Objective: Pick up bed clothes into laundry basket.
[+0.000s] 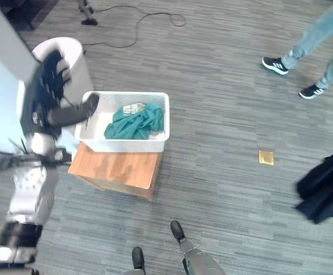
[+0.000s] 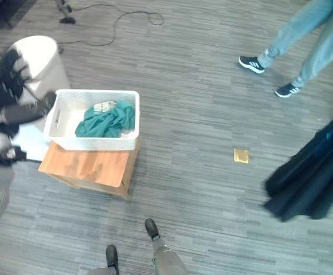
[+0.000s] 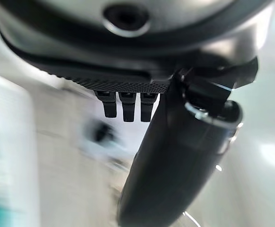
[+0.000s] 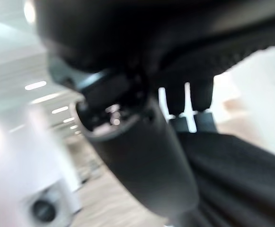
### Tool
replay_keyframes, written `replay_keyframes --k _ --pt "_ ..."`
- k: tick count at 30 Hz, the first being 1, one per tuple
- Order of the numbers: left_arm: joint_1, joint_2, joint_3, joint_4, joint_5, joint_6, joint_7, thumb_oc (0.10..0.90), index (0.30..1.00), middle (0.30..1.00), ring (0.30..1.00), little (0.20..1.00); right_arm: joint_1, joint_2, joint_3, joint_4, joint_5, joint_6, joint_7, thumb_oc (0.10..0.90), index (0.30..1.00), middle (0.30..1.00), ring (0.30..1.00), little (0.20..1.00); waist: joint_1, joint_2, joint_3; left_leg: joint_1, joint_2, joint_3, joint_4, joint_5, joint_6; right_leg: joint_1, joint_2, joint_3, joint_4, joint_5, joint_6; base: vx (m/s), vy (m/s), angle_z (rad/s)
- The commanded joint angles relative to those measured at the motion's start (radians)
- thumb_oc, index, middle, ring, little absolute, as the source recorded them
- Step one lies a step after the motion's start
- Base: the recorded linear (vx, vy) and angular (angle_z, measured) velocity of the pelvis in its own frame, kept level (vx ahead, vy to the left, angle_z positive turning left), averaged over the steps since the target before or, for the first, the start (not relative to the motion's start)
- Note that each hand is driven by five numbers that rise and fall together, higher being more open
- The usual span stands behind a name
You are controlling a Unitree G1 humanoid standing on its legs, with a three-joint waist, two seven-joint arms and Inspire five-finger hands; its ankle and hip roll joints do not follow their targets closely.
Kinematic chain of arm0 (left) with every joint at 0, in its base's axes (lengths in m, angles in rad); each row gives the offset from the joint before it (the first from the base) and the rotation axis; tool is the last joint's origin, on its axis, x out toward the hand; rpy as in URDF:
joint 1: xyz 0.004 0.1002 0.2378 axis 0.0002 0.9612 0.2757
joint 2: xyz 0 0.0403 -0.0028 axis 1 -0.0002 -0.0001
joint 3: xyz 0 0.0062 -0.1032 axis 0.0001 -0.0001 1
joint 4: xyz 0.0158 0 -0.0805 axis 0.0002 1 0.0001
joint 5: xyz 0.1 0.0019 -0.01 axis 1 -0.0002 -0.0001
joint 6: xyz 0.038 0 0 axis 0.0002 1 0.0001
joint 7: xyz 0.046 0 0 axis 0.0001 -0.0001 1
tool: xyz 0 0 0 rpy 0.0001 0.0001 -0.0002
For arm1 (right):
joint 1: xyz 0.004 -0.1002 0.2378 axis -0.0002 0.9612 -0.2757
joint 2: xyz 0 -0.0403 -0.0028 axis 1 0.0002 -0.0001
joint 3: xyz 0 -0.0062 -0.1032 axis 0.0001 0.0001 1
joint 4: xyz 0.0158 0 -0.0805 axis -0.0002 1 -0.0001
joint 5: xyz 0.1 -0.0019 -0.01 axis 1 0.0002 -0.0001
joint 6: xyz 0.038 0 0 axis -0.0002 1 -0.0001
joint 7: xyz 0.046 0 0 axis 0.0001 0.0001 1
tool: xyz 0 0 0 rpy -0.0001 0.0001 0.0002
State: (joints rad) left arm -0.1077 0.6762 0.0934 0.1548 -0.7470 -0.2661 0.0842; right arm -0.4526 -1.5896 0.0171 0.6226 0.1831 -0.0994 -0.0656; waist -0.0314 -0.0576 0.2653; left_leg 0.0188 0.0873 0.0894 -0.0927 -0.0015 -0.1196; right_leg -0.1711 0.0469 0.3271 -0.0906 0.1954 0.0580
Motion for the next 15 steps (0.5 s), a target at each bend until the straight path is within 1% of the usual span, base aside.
replay_keyframes --k 1,2,3,4,5,6,7,8,9,10,11,12,13,14,15 --pt "-0.031 0.159 0.108 -0.134 -0.036 -0.123 -0.006 0.8 0.9 0.9 0.9 0.9 -0.275 -0.206 0.089 0.01 -0.035 -0.077 -0.064 0.4 0.3 0.3 0.3 0.3 0.111 -0.109 -0.122 -0.055 -0.061 -0.033 0.005 -0.009 0.04 0.071 -0.04 -0.031 0.07 -0.223 0.078 0.02 -0.021 0.33" --pt "-0.026 0.183 0.116 -0.133 -0.023 -0.126 -0.005 0.8 0.9 0.9 0.9 0.9 -0.301 -0.233 0.094 0.01 -0.049 -0.078 -0.071 0.4 0.3 0.3 0.3 0.3 0.135 -0.128 -0.123 -0.054 -0.059 -0.041 0.005 -0.009 0.039 0.076 -0.04 -0.038 0.07 -0.225 0.077 0.01 -0.025 0.44" --pt "-0.017 0.188 0.113 -0.145 -0.021 -0.129 -0.007 0.8 0.9 0.9 0.9 0.9 -0.329 -0.242 0.111 0.022 -0.05 -0.081 -0.075 0.4 0.3 0.3 0.3 0.3 0.147 -0.144 -0.12 -0.052 -0.059 -0.049 0.005 -0.01 0.039 0.082 -0.041 -0.043 0.068 -0.227 0.076 0.01 -0.025 0.35" --pt "-0.016 0.188 0.113 -0.147 -0.021 -0.129 -0.006 0.8 0.9 0.9 0.9 0.9 -0.337 -0.24 0.119 0.024 -0.049 -0.082 -0.075 0.4 0.3 0.3 0.3 0.3 0.147 -0.146 -0.119 -0.051 -0.06 -0.049 0.005 -0.01 0.039 0.083 -0.042 -0.043 0.068 -0.227 0.076 -0.01 -0.021 0.27" --pt "-0.009 0.225 0.107 -0.147 -0.036 -0.128 -0.03 0.8 0.9 0.9 0.9 0.9 -0.354 -0.274 0.121 0.049 -0.068 -0.078 -0.083 0.4 0.3 0.3 0.3 0.3 0.182 -0.178 -0.113 -0.054 -0.057 -0.063 0.005 -0.009 0.038 0.086 -0.041 -0.057 0.065 -0.229 0.076 0.0 -0.027 0.19" --pt "-0.007 0.244 0.103 -0.144 -0.034 -0.129 -0.038 0.8 0.9 0.9 0.9 0.9 -0.336 -0.295 0.093 0.079 -0.071 -0.073 -0.085 0.4 0.3 0.3 0.3 0.3 0.2 -0.196 -0.106 -0.056 -0.056 -0.07 0.005 -0.008 0.038 0.089 -0.042 -0.062 0.064 -0.23 0.076 0.0 -0.028 0.16" --pt "-0.01 0.243 0.101 -0.144 -0.035 -0.129 -0.038 0.8 0.9 0.9 0.9 0.9 -0.314 -0.3 0.071 0.082 -0.069 -0.074 -0.084 0.4 0.3 0.3 0.3 0.3 0.202 -0.195 -0.103 -0.055 -0.057 -0.07 0.005 -0.007 0.038 0.09 -0.043 -0.062 0.064 -0.23 0.076 0.0 -0.026 0.38" --pt "-0.002 0.245 0.095 -0.142 -0.031 -0.126 -0.042 0.8 0.9 0.9 0.9 0.9 -0.258 -0.33 0.005 0.11 -0.071 -0.069 -0.084 0.4 0.3 0.3 0.3 0.3 0.221 -0.201 -0.094 -0.057 -0.055 -0.078 0.005 -0.006 0.038 0.091 -0.042 -0.068 0.063 -0.23 0.077 0.0 -0.008 0.34" --pt "-0.006 0.239 0.093 -0.143 -0.032 -0.126 -0.043 0.8 0.9 0.9 0.9 0.9 -0.212 -0.342 -0.042 0.115 -0.067 -0.071 -0.082 0.4 0.3 0.3 0.3 0.3 0.223 -0.195 -0.092 -0.057 -0.056 -0.078 0.005 -0.006 0.037 0.092 -0.043 -0.069 0.062 -0.23 0.077 -0.03 -0.03 0.4" --pt "0.14 0.089 0.195 -0.153 -0.05 -0.122 -0.058 0.8 0.9 0.9 0.9 0.9 0.904 -0.662 -1.159 0.342 -0.06 -0.064 -0.072 0.4 0.3 0.3 0.3 0.3 0.119 -0.095 -0.144 -0.064 -0.053 -0.079 0.005 0.0 0.036 0.087 -0.038 -0.068 0.062 -0.225 0.077 -0.03 -0.032 0.39" --pt "0.205 0.078 0.193 -0.164 -0.082 -0.105 -0.083 0.8 0.9 0.9 0.9 0.9 0.969 -0.662 -1.24 0.379 -0.106 -0.049 -0.101 0.4 0.3 0.3 0.3 0.3 0.106 -0.142 -0.15 -0.065 -0.053 -0.089 0.005 0.0 0.037 0.091 -0.04 -0.076 0.058 -0.226 0.076 -0.05 -0.031 0.33" --pt "0.248 0.076 0.165 -0.169 -0.095 -0.082 -0.111 0.8 0.9 0.9 0.9 0.9 0.961 -0.662 -1.231 0.421 -0.172 -0.022 -0.105 0.4 0.3 0.3 0.3 0.3 0.115 -0.173 -0.144 -0.073 -0.054 -0.096 0.005 0.003 0.039 0.087 -0.042 -0.079 0.059 -0.225 0.076 -0.03 -0.007 0.32" --pt "0.264 0.075 0.138 -0.157 -0.1 -0.066 -0.122 0.8 0.9 0.9 0.9 0.9 0.945 -0.662 -1.209 0.436 -0.219 -0.005 -0.109 0.4 0.3 0.3 0.3 0.3 0.123 -0.192 -0.137 -0.078 -0.055 -0.102 0.005 0.008 0.04 0.083 -0.042 -0.081 0.06 -0.224 0.076 -0.04 0.002 0.1" --pt "0.278 0.079 0.134 -0.158 -0.109 -0.058 -0.133 0.8 0.9 0.9 0.9 0.9 0.919 -0.662 -1.186 0.438 -0.247 0.003 -0.112 0.4 0.3 0.3 0.3 0.3 0.127 -0.2 -0.133 -0.082 -0.057 -0.108 0.005 0.008 0.041 0.081 -0.044 -0.081 0.061 -0.224 0.077 -0.02 0.002 0.13" --pt "0.277 0.078 0.133 -0.159 -0.11 -0.058 -0.134 0.8 0.9 0.9 0.9 0.9 0.912 -0.662 -1.18 0.437 -0.247 0.003 -0.112 0.4 0.3 0.3 0.3 0.3 0.127 -0.199 -0.133 -0.083 -0.057 -0.108 0.005 0.008 0.041 0.08 -0.044 -0.082 0.061 -0.224 0.077 -0.01 0.012 0.18"
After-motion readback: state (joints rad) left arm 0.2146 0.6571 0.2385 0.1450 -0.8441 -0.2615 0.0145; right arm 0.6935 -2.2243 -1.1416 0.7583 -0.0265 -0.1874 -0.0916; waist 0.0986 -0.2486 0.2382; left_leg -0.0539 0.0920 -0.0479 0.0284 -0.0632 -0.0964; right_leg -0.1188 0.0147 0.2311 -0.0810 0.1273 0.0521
